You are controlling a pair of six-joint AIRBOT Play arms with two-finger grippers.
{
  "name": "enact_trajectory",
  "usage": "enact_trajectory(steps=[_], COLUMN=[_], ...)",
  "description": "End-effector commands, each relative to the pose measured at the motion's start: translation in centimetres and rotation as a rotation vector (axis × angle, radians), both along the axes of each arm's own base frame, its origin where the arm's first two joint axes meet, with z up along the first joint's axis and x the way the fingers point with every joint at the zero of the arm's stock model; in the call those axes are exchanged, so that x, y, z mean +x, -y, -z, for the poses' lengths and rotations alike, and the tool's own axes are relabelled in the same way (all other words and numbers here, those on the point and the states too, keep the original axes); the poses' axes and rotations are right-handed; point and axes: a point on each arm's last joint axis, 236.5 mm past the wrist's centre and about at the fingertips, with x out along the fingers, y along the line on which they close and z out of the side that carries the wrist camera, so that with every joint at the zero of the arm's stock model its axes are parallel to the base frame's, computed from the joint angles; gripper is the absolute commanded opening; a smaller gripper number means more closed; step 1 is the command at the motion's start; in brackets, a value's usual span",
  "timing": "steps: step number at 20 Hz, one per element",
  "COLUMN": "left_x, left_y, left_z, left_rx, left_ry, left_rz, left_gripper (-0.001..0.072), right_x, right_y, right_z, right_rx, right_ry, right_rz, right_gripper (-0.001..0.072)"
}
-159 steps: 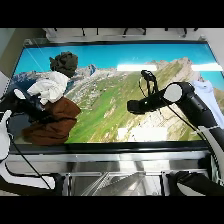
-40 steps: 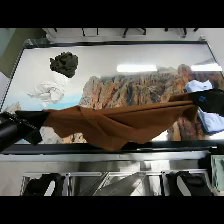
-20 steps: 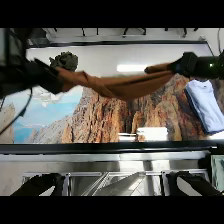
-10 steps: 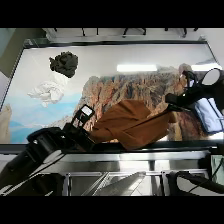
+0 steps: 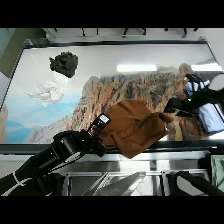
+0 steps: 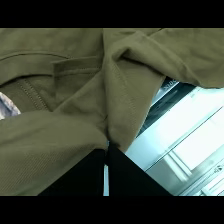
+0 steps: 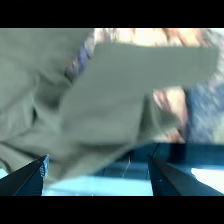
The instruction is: Fold the shirts.
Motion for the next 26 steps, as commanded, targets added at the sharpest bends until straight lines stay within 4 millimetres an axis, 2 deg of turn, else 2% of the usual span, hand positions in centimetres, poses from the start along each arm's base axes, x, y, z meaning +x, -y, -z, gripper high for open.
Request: enact_trajectory(steps=[1,2,3,5,7,9,11,13,15,19,20,21,22,23,25,26], left_x=[0.3,0.2,0.2,0.2,0.4,1.2,2.1,2.8,3.1,2.8,2.6,2.5,2.5,2.6,2.8,3.3], left_y=[0.5,0.5,0.4,0.4,0.2,-0.5,-1.4,-2.1,-2.6,-2.6,-2.4,-2.3,-2.2,-2.3,-2.5,-3.0], left_z=[-0.2,-0.2,-0.3,-1.0,-1.8,-2.5,-3.1,-3.7,-4.0,-3.4,-3.2,-2.8,-2.5,-2.4,-2.9,-3.9], left_rx=[0.001,0.002,0.001,-0.017,-0.038,-0.053,-0.072,-0.085,-0.088,-0.071,-0.063,-0.056,-0.049,-0.044,-0.037,-0.026], left_ry=[0.012,0.011,0.012,0.026,0.038,0.047,0.055,0.067,0.071,0.056,0.049,0.043,0.038,0.037,0.049,0.069], left_rz=[0.027,0.027,0.027,0.027,0.015,-0.019,-0.064,-0.095,-0.111,-0.107,-0.1,-0.093,-0.093,-0.093,-0.093,-0.103], left_gripper=[0.0013,0.0013,0.0013,0.0013,0.0013,0.0013,0.0013,0.0013,0.0013,0.0013,0.0013,0.0013,0.0013,0.0013,0.0013,0.0013], right_x=[-6.6,-9.0,-10.6,-12.2,-13.1,-12.7,-11.0,-9.7,-9.8,-9.5,-9.6,-9.9,-10.3,-10.8,-11.3,-11.1], right_y=[0.9,0.8,0.0,-3.0,-4.4,-4.7,-4.3,-4.9,-6.4,-10.6,-11.4,-11.9,-12.1,-12.5,-13.5,-13.4], right_z=[1.1,3.4,5.0,7.2,9.2,10.9,11.5,12.1,13.1,14.5,14.8,15.1,15.1,14.2,10.3,8.1], right_rx=[-0.004,0.019,0.069,0.225,0.274,0.285,0.292,0.34,0.372,0.399,0.4,0.397,0.402,0.421,0.467,0.456], right_ry=[0.01,-0.033,-0.051,-0.046,-0.036,-0.016,0.035,0.035,-0.015,-0.046,-0.053,-0.066,-0.073,-0.074,-0.028,0.016], right_rz=[0.019,0.042,0.075,0.155,0.2,0.249,0.287,0.304,0.272,0.198,0.183,0.169,0.148,0.1,-0.011,-0.03], right_gripper=[0.0701,0.0701,0.0701,0.0698,0.0593,0.0602,0.0602,0.0602,0.0601,0.0589,0.0494,0.0337,0.0091,0.0026,0.0024,0.0024])
